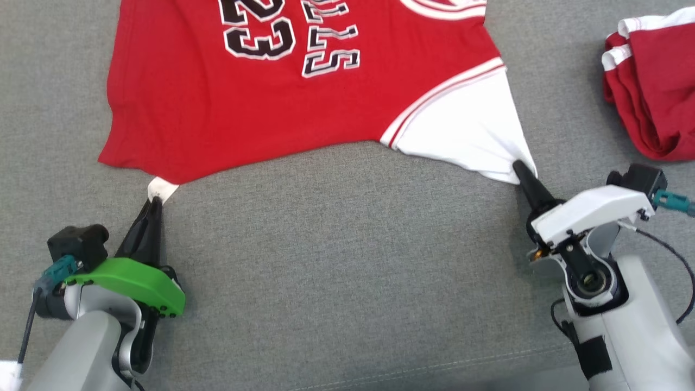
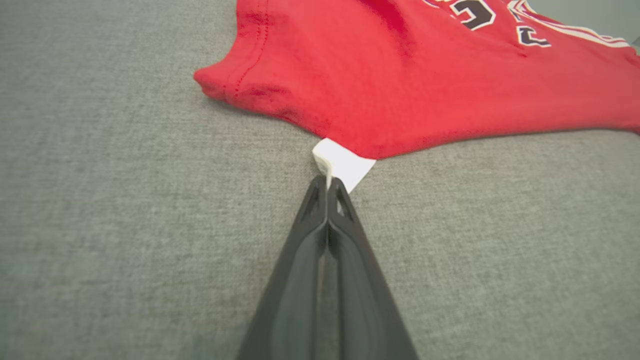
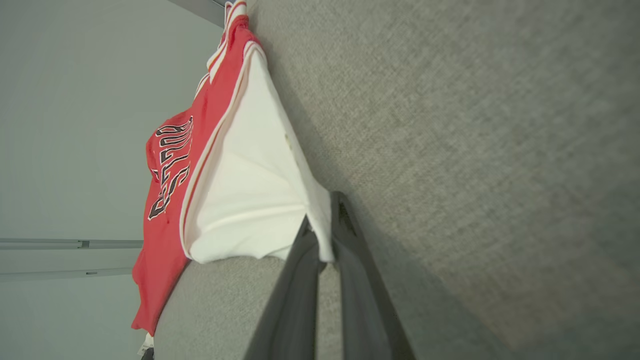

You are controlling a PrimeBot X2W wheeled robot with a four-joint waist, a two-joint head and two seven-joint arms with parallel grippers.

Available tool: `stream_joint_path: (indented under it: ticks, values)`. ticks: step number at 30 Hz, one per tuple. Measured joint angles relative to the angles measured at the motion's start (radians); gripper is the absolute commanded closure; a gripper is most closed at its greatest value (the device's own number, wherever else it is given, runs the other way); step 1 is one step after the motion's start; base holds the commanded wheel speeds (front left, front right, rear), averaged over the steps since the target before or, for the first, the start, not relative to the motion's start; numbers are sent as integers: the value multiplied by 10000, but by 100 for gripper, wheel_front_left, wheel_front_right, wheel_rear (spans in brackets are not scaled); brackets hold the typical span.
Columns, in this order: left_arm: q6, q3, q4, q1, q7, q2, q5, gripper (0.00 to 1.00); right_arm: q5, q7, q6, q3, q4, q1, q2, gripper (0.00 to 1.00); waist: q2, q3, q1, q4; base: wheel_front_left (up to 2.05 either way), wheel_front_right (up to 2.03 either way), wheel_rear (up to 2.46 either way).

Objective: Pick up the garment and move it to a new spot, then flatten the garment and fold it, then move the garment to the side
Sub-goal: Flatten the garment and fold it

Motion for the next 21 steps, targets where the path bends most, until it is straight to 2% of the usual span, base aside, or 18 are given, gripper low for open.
stream_joint_path:
  ticks: [3, 7, 11, 15, 21]
  values:
    - [-12, 199, 495, 290, -453, -203, -153, 100, 309, -146, 234, 167, 125, 637, 8, 100, 1, -398, 0, -33, 0, 0, 0]
    - [-54, 449, 784, 701, -397, -295, -318, 100, 527, -318, 518, 451, 257, 1441, 33, 100, 0, -932, 0, -55, 0, 0, 0]
    - [-86, 792, 644, 1058, -393, -328, -357, 100, 621, -405, 631, 756, 236, 1967, 48, 100, 1, -1428, 0, -70, 0, 0, 0]
    - [61, 1068, 178, 1682, -393, -420, -65, 100, 387, -623, 698, 800, -2, 2429, 58, 100, 1, -1802, 0, -74, 0, 0, 0]
    - [144, 1737, -675, 2818, -364, -1200, 293, 100, -15, -853, 732, 842, -426, 3449, -125, 100, 0, -1960, 0, 176, 0, 0, 0]
